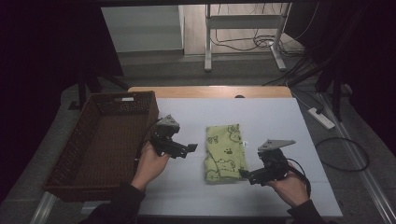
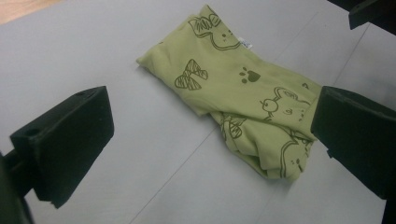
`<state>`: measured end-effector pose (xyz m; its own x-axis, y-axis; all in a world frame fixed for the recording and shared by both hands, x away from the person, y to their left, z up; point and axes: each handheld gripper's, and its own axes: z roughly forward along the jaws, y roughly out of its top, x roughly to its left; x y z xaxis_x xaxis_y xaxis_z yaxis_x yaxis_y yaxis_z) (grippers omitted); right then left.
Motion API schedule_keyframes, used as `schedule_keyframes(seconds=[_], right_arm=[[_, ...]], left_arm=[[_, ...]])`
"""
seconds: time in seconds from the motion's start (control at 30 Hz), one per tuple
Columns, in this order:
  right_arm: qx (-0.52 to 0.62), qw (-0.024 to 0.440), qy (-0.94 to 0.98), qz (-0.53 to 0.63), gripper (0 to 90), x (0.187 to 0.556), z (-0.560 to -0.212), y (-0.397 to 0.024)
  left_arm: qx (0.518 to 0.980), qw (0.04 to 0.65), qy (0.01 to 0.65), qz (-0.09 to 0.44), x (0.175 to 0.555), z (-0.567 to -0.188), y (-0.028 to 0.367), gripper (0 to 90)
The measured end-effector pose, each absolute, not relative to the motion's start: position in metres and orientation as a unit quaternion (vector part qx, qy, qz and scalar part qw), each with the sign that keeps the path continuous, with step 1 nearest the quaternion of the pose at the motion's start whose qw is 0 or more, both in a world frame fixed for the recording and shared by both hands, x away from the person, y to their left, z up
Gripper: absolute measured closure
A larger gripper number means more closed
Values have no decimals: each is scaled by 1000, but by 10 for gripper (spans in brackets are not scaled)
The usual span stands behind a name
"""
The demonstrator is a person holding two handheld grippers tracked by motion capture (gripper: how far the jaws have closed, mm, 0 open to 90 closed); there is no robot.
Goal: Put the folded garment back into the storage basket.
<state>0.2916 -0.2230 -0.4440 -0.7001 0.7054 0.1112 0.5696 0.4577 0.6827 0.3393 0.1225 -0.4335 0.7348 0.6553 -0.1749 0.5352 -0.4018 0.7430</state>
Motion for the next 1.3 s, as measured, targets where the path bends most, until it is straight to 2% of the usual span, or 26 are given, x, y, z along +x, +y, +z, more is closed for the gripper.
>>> schedule_keyframes(seconds=[0.3, 0.7, 1.3], right_arm=[[384, 104, 845, 358, 0, 299, -448, -220], [398, 111, 849, 330, 0, 313, -455, -216], [412, 95, 854, 302, 0, 330, -462, -204]], left_arm=[[831, 413, 364, 77, 351, -439, 107, 0], [847, 380, 363, 73, 375, -450, 80, 0], [853, 363, 369, 64, 405, -471, 67, 0]])
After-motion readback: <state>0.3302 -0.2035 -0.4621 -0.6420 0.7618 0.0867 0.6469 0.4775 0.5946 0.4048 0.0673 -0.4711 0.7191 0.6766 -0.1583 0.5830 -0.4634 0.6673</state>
